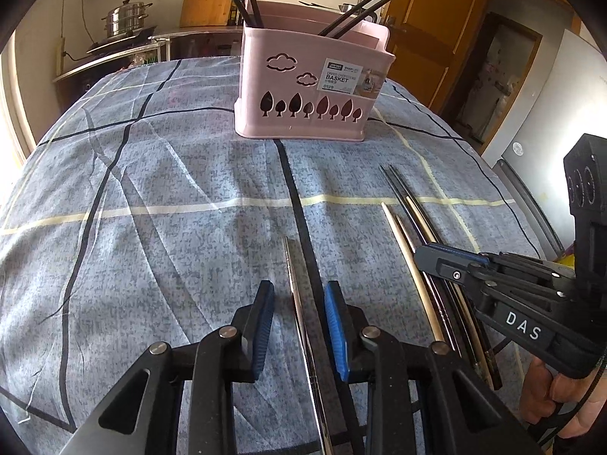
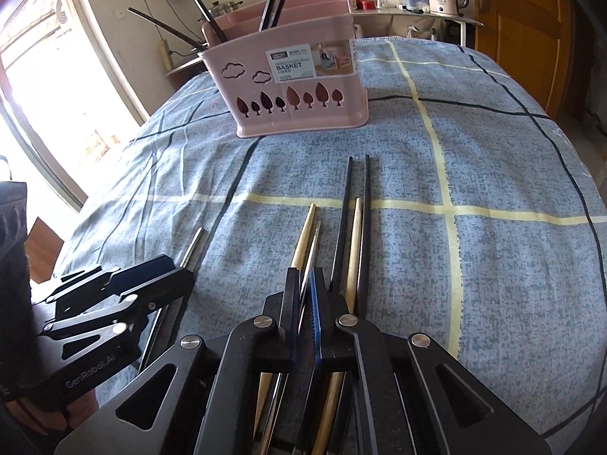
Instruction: Organize utensils
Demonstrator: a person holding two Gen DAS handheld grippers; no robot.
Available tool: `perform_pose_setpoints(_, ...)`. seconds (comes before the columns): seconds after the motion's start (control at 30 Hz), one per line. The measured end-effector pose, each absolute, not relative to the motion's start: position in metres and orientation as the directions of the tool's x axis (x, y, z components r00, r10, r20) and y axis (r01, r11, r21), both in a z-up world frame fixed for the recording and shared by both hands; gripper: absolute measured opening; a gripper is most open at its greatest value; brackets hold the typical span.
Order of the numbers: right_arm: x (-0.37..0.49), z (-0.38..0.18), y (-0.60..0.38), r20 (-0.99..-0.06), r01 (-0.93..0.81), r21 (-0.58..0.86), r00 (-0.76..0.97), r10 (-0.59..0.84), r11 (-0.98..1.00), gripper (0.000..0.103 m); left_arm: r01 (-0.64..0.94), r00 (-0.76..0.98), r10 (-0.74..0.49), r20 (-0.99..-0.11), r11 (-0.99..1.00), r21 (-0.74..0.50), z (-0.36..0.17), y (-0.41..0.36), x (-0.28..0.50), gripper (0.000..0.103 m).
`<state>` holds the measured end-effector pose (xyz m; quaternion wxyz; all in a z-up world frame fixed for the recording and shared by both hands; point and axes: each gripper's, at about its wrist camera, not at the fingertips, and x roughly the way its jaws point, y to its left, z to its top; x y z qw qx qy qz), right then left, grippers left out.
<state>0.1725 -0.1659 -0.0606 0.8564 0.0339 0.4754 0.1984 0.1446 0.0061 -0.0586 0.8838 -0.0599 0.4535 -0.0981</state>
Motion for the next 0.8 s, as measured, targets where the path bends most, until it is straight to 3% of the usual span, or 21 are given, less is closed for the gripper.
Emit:
perform_pose_setpoints(0.6,0.198,-0.061,-0.152,-0.846,-0.288,0.2,0.432,0.313,0.937,0.006,0.152,0.561,-0.144,-0.815,0.986,-0.07,-0.059,-0.01,0.157,0.027)
perform_pose_setpoints(0.7,0.203,-0.061,-0.15,-0.852,-0.289,0.201,0.419,0.313,0.936,0.006,0.139,0.566,-0.113,-0.816,0.989,-0.04,-0.059,-0.008,0.16,0.009)
perform_pose_setpoints(0.8,0.202,-0.062,-0.15,-0.855,-0.29,0.211,0.408,0.32,0.934,0.006,0.122,0.556,-0.144,-0.819,0.988,-0.09,-0.059,0.002,0.162,0.004)
